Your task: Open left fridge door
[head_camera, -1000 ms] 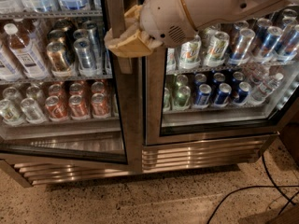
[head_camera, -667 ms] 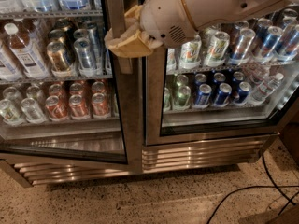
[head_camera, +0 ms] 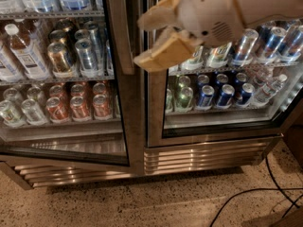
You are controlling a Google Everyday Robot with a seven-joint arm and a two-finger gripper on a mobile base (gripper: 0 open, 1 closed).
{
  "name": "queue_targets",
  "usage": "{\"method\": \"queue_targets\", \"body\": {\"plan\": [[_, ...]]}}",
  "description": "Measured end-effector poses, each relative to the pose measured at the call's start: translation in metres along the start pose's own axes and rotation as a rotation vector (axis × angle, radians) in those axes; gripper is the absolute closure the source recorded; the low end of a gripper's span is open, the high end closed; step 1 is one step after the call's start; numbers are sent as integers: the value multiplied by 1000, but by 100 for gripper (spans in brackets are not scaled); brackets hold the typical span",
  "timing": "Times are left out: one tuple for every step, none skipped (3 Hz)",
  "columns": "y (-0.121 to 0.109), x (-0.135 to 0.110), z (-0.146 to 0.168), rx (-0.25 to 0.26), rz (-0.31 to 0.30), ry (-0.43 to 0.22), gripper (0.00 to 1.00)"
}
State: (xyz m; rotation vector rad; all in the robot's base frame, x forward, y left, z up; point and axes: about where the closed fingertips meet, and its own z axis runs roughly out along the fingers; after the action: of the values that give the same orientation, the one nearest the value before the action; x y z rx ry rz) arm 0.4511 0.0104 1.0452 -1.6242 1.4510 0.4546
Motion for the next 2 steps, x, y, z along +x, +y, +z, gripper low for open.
{"method": "queue_targets", "body": {"plan": [[19, 13, -74, 123, 55, 79, 0], [47, -13, -153, 328, 79, 173, 0]]}}
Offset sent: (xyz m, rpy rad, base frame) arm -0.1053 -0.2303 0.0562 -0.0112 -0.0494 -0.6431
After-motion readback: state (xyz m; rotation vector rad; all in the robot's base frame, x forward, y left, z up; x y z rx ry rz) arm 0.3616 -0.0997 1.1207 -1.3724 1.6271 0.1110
